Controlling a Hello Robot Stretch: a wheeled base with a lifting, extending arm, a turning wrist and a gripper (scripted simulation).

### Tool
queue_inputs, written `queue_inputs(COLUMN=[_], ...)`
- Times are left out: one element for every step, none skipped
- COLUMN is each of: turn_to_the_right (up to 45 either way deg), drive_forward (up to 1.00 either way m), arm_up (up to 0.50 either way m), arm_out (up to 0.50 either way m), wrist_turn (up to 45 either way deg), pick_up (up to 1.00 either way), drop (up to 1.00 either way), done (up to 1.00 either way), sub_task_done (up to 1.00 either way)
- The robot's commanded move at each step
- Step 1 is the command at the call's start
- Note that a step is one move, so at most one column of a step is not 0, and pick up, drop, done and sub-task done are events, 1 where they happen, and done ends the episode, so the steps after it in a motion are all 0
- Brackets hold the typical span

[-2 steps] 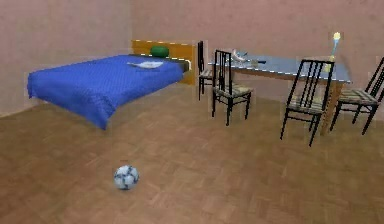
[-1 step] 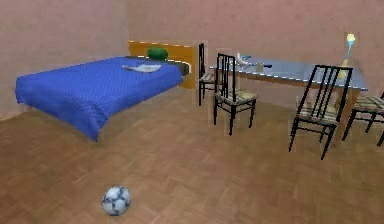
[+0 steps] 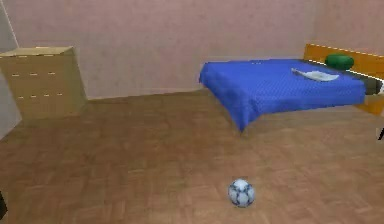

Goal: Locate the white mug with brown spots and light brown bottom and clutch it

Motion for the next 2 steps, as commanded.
queue_inputs(turn_to_the_right=[-45.0,0.0], drive_forward=[0.00,0.45], arm_up=[0.00,0.00], arm_out=[0.00,0.00], wrist_turn=[0.0,0.0], pick_up=[0.00,0.00], drop=[0.00,0.00], done=[0.00,0.00], sub_task_done=[0.00,0.00])
